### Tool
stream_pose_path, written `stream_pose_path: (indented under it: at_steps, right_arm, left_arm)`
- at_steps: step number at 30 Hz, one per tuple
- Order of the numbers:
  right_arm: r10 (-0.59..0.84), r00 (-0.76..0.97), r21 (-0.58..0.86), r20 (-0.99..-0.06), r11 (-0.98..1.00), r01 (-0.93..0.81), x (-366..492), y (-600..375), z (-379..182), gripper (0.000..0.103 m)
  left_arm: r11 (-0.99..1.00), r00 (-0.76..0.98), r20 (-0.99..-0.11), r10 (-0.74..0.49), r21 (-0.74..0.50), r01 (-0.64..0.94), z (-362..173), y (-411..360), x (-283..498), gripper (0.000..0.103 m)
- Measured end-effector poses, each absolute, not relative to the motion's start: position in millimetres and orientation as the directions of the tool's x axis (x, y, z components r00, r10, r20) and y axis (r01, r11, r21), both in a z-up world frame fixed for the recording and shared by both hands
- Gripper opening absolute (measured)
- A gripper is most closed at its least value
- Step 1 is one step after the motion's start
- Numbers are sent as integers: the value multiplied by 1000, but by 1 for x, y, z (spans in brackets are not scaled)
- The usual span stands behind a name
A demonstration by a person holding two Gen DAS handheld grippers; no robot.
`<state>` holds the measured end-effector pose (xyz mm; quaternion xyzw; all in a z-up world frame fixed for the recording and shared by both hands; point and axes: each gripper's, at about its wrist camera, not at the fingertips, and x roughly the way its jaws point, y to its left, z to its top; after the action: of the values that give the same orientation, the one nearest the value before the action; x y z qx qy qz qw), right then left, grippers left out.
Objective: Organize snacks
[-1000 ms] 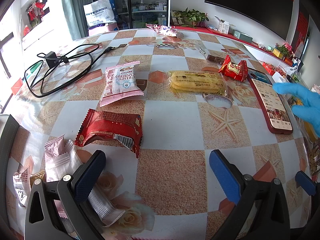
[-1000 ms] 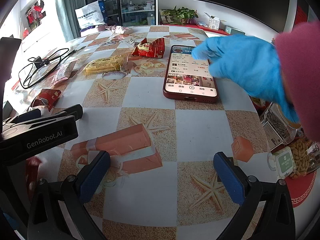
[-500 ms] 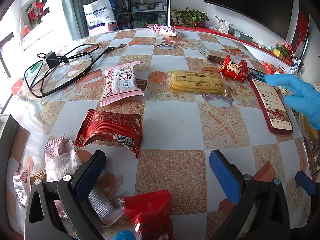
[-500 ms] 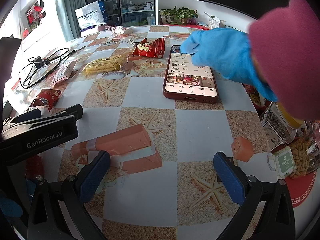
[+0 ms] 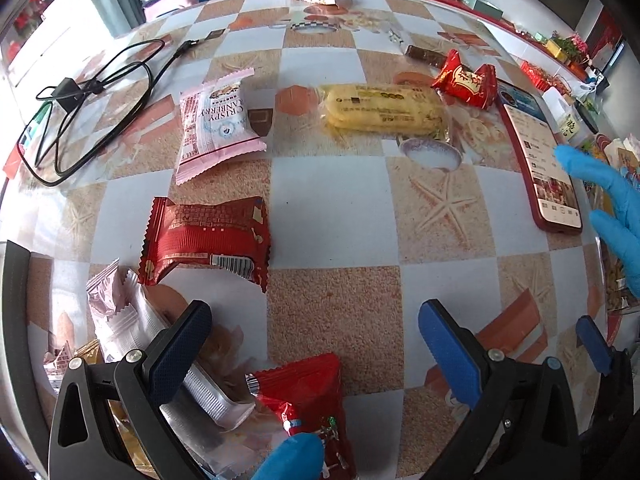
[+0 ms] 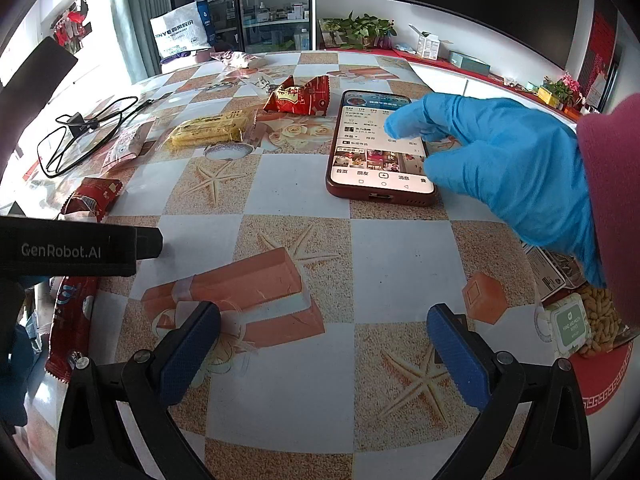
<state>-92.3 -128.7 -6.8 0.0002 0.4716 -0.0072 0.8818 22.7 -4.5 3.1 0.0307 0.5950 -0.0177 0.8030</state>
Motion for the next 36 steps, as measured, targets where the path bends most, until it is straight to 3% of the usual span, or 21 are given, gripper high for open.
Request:
stream_pose_path:
  at_steps: [6,36]
  right_arm:
    - [-13,555,-7,-832,1000,13,-92,-129,-7,103]
    - [-12,555,-6,-832,1000,13,-92,-129,-7,103]
  left_arm:
    - [996,296,-954,45,66,61,3,-5,26,103]
    - [998,292,-956,-4,13,56,4,-3,23,103]
